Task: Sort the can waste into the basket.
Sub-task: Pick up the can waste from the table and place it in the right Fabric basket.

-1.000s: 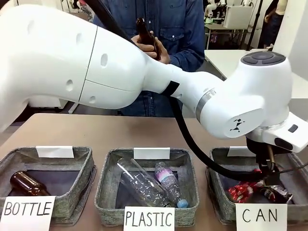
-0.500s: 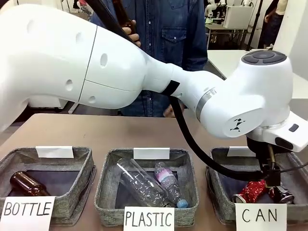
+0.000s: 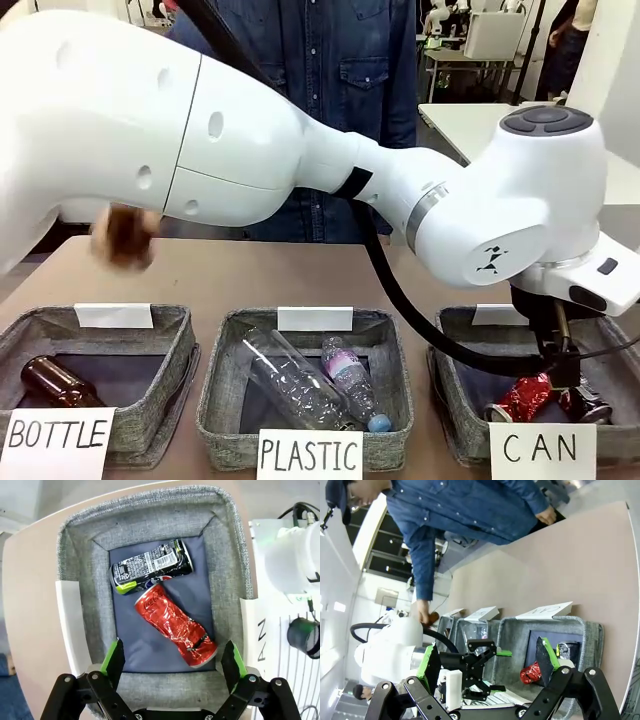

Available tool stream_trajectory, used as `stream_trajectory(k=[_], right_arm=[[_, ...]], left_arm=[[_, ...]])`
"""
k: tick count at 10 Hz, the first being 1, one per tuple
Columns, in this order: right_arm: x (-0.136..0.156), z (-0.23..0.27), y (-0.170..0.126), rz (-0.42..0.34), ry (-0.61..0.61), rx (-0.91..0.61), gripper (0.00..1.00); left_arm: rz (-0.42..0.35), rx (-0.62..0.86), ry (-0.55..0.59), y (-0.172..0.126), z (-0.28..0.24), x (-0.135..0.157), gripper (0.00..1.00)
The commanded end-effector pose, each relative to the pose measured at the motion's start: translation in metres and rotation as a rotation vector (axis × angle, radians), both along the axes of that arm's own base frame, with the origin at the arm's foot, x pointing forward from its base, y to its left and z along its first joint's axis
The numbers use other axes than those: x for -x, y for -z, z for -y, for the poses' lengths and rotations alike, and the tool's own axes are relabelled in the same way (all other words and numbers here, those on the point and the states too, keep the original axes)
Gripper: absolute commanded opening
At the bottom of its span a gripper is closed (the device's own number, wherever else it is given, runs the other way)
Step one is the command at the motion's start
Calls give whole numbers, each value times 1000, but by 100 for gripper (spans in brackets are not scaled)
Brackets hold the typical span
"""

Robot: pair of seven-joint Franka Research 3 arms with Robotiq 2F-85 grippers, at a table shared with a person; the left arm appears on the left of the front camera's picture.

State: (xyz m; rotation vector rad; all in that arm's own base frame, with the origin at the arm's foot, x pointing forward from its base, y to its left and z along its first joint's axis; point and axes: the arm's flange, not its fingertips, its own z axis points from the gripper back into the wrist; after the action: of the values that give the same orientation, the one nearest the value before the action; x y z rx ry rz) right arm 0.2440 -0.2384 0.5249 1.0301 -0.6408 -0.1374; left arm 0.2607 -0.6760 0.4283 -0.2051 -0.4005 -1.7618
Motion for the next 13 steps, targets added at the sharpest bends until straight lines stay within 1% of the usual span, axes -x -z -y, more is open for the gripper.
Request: stream_trajectory(k=[1, 6, 9, 10, 11, 12, 13], right_arm=[[-2, 2, -3, -11, 12, -3, 100], [-2, 2, -3, -11, 12, -3, 100], [-2, 2, -3, -11, 12, -3, 100], [0, 0, 0, 0, 0, 0, 100], [5, 10, -6, 19, 45, -23, 100], [5, 9, -9, 26, 38, -52, 100], [0, 1, -10, 20, -4, -87, 100]], left_arm=[[1, -7, -22, 1, -1, 3, 100], [-4, -4, -35, -1, -6, -3, 100], [-6, 6, -42, -16, -29, -5, 100], [-12, 4, -50, -22, -39, -7, 100], [-41, -16, -56, -32, -56, -10, 100], [-96, -65, -59, -46, -81, -13, 100], [-130, -103, -71, -61, -114, -22, 100]])
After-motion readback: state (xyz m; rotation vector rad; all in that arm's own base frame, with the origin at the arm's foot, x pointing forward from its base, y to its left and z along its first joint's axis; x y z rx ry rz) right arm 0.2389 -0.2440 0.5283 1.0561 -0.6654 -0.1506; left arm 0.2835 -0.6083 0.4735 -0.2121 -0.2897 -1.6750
